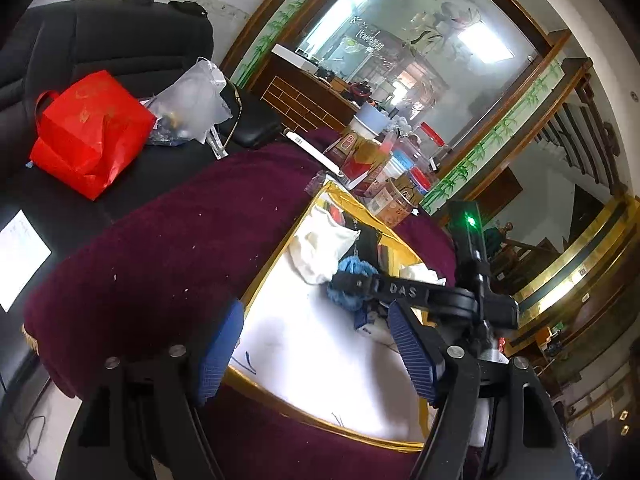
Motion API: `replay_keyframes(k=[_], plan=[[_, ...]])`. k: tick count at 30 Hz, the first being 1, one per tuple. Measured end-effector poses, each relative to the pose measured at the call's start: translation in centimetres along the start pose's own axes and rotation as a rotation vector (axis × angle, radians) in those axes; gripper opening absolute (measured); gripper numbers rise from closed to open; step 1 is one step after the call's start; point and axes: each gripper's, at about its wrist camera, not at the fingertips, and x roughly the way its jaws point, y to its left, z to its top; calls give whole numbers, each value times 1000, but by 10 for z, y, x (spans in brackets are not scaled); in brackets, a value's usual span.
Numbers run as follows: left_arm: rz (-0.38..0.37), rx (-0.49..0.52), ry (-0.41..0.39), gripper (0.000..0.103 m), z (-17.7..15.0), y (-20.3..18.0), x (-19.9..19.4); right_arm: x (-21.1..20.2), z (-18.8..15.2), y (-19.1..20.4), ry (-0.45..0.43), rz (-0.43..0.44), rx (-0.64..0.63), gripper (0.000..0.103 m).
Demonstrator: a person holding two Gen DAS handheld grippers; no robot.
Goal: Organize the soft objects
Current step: 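Open the right tool over the tray and withdraw it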
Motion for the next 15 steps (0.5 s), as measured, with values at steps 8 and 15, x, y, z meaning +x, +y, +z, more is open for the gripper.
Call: replay_keyframes(k=[8,15], plan=[[11,5,4,79,-6,-5,-5,-10,5,-5,-35,37,26,63],[7,15,5,79,-15,-20,-8,-89,-11,-45,-184,94,93,73]])
